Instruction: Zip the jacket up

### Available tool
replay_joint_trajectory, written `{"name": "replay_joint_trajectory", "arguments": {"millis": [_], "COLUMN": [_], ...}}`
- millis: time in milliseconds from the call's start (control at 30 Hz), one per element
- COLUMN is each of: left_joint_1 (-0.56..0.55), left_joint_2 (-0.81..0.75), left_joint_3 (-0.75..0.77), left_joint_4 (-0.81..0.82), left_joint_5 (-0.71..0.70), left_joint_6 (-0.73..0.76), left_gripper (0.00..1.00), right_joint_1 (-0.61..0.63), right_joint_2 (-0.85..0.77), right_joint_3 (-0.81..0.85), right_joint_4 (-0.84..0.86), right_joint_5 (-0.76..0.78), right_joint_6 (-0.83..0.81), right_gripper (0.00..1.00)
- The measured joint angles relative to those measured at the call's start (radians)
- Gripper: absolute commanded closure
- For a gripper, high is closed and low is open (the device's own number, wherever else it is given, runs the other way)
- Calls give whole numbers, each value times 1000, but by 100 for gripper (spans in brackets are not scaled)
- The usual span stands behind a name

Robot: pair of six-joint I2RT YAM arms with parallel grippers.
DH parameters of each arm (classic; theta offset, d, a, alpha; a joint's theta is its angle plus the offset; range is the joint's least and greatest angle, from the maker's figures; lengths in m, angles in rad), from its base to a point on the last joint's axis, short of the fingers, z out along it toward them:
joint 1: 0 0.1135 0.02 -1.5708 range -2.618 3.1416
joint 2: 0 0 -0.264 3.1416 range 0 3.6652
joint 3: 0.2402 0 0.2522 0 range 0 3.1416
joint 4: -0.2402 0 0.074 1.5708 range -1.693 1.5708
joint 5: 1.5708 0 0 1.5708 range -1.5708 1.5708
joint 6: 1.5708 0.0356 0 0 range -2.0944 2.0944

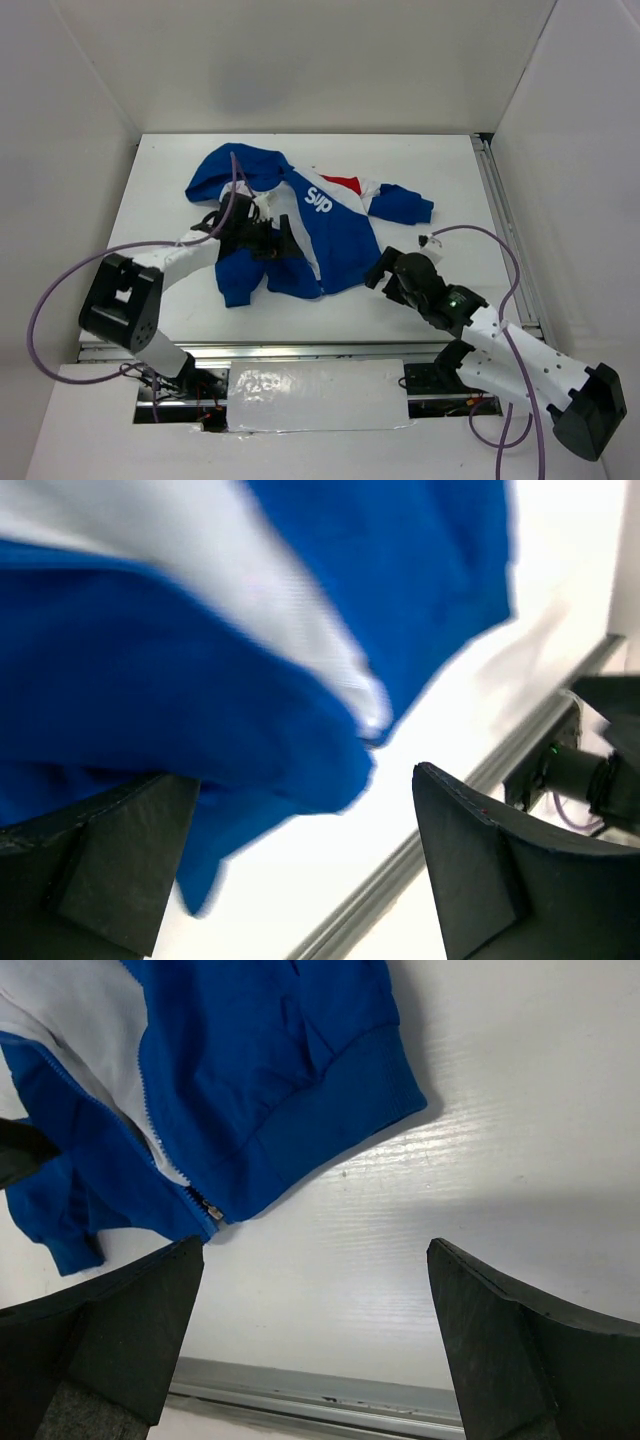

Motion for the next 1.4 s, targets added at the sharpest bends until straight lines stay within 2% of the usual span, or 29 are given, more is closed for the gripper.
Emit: {"name": "replay_joint_trajectory", "arguments": {"millis": [267, 433, 600, 900, 933, 1000, 1167, 1400], "left_joint_1": [-193, -236, -229, -177, -174, -170, -167, -163], "left_joint_2": [-288, -400, -412, -415, -416, -418, -418, -428], "left_joint_3": [-11, -92, -154, -203, -208, -214, -222, -222], "left_joint_4": [-38, -81, -162, -187, -184, -180, -169, -165], "left_joint_5": [-45, -92, -148, -152, -151, -145, -127, -125], "left_joint_6": [-17, -81, -159, -204, -204, -204, -202, -200], "left_gripper": [1, 1, 1, 1, 1, 1, 1, 1], "right_joint_1": [13, 54, 106, 116, 116, 116, 116, 116], "right_joint_2": [59, 112, 327, 662, 684, 721, 801, 851], "right_joint_3": [35, 52, 158, 311, 318, 328, 358, 376], "right_joint_4": [14, 65, 103, 186, 189, 194, 193, 194], "right_joint_5": [25, -33, -69, -132, -140, -158, -174, -177], "right_joint_6": [-84, -212, -292, -405, -417, -433, -449, -448], "right_gripper": [0, 0, 10, 13, 14, 22, 31, 34]}}
